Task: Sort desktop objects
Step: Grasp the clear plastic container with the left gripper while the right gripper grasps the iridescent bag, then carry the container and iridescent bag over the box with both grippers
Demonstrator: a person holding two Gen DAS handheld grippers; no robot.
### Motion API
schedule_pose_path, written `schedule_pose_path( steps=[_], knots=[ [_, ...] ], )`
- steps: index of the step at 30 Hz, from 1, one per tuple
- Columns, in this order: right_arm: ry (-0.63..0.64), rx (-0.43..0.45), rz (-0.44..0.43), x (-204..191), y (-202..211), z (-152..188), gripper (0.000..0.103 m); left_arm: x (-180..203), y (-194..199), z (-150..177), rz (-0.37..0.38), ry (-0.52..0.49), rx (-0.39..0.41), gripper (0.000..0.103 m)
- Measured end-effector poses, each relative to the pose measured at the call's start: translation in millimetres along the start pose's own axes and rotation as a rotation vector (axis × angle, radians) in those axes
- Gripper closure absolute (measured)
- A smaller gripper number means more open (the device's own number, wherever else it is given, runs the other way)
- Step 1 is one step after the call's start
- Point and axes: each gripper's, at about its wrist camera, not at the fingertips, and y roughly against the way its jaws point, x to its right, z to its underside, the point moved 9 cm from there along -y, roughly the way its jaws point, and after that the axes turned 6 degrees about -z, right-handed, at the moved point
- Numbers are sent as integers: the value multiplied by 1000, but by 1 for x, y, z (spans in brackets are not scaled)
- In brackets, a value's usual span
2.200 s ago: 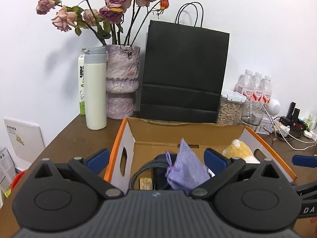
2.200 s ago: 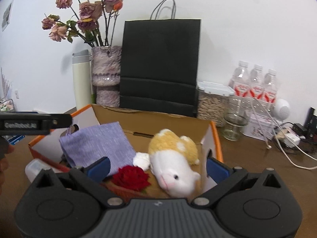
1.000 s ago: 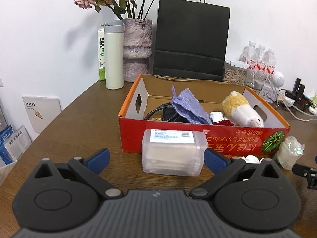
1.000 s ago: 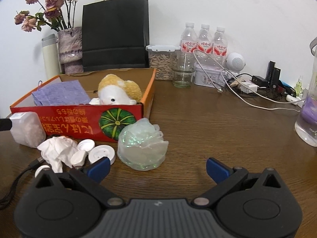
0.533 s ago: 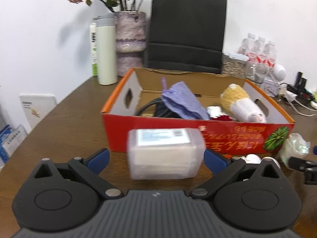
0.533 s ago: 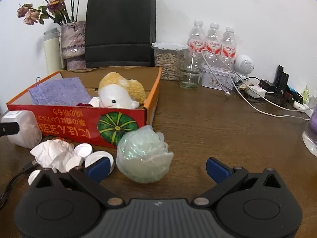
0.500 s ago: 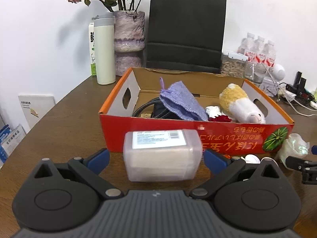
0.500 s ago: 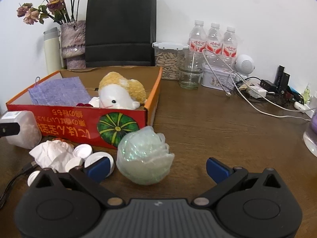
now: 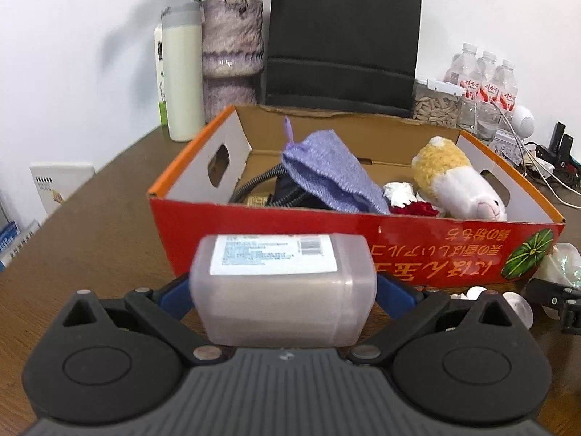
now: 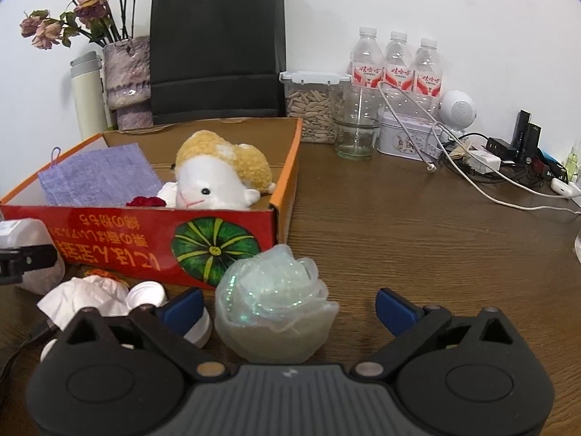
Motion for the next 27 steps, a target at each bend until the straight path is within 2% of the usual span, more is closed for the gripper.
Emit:
schedule_pose_path(
  steps=[2,6,8,10,12,27],
  knots=[
    [-14,3,0,2,-1,1,14,2,-3,2,3,-13,-2,0],
    [-28,3,-3,4,-2,2,41,3,-6,5,17,-23,-5,0],
    [-33,-1,-7,4,-2,4,45,4,-4,5,36,-18,-1,2],
    [-33,1,-12,4,-1,4,49,4,-4,5,36,-26,1,10],
    [-28,1,-14,3,0,5,50,3,-5,6,31,-35,1,20],
    [43,67,-2,-15,19,4,55,-4,10,9,39,8,17,20]
  ],
)
